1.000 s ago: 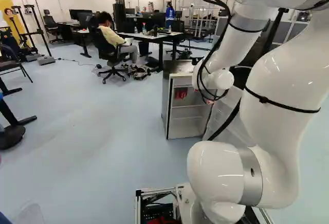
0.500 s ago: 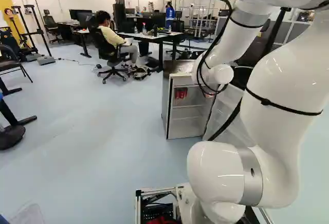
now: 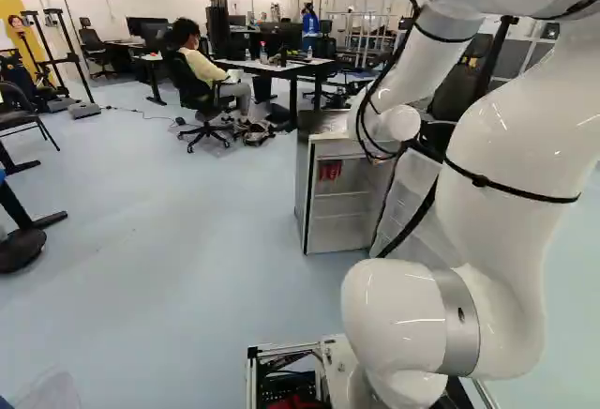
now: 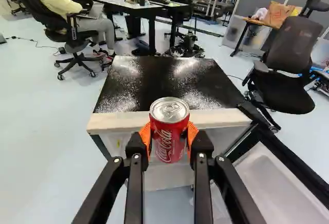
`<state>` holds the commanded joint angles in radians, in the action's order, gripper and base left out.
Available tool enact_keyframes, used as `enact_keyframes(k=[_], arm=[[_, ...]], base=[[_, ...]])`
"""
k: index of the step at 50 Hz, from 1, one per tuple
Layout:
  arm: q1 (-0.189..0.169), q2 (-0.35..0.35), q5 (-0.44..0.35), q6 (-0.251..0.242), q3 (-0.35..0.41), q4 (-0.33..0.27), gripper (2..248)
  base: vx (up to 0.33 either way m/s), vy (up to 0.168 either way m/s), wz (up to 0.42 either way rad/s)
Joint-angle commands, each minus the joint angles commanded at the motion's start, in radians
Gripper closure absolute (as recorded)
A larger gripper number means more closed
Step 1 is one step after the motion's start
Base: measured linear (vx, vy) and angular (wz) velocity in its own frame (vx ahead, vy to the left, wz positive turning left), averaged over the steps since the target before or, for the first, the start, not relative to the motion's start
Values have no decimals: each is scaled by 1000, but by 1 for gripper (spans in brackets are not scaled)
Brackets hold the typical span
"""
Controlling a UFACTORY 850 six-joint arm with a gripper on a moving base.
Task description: Grab a drink from the fridge
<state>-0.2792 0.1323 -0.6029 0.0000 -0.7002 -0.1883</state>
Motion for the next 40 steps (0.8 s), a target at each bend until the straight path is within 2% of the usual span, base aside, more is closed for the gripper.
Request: enact_keyframes(k=[40], arm=[[36,178,0,0,-203,14,158]], base=[[0,0,0]])
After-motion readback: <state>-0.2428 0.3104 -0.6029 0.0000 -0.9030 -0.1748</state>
